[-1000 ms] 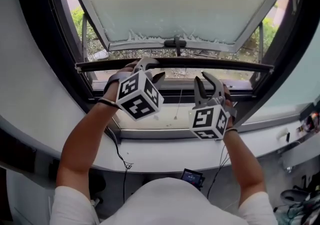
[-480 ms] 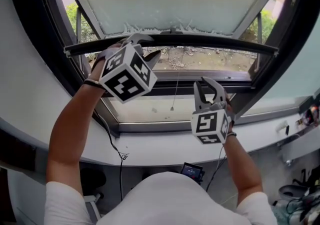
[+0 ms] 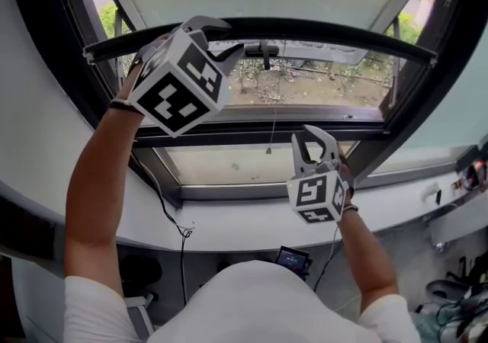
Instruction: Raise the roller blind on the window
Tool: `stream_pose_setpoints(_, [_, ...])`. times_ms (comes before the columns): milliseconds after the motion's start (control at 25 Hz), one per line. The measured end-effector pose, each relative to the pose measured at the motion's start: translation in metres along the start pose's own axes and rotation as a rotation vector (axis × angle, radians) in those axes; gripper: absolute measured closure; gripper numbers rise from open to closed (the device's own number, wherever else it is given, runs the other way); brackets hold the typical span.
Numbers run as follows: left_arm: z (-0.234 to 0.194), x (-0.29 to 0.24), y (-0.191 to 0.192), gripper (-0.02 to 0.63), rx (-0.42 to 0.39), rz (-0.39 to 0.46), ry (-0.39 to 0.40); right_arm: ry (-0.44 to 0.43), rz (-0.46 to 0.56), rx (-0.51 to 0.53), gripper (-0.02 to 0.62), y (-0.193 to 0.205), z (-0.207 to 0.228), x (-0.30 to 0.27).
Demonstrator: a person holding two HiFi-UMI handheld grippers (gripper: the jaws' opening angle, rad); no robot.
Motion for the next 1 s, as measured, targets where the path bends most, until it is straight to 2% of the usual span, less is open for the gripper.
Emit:
stream_pose_setpoints(200, [-0.006, -0.001, -0.008, 0.5, -0.054, -0.035, 0.021, -0.003, 0.005, -0.002, 0.518, -0.001, -0.001, 0.0])
stream_pose_setpoints(520, [-0.009, -0.002, -0.011, 0.5, -0.045, -0.02, 0.008, -0.019, 0.001, -0.004, 0.518, 0.005, -0.007, 0.0])
stream_pose_setpoints(840, [-0.032, 0.007, -0.031, 0.5, -0.063, 0.02, -0.059, -0.037, -0.001, 0.002, 0.518, 0.0, -0.015, -0.002])
stream_pose_setpoints(1000, [-0.042, 0.01, -0.042, 0.5, -0.086, 0.014, -0.068, -0.036, 0.0, -0.001, 0.518, -0.001, -0.016, 0.0])
Point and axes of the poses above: the fingertips, and each gripper's own axes: x backward along the fingers, z to its right, y out of its underside, the point moved 9 cm from there along x, backward along the fingers, and after that the axes turned 14 degrees about z, right-handed, at the moved point
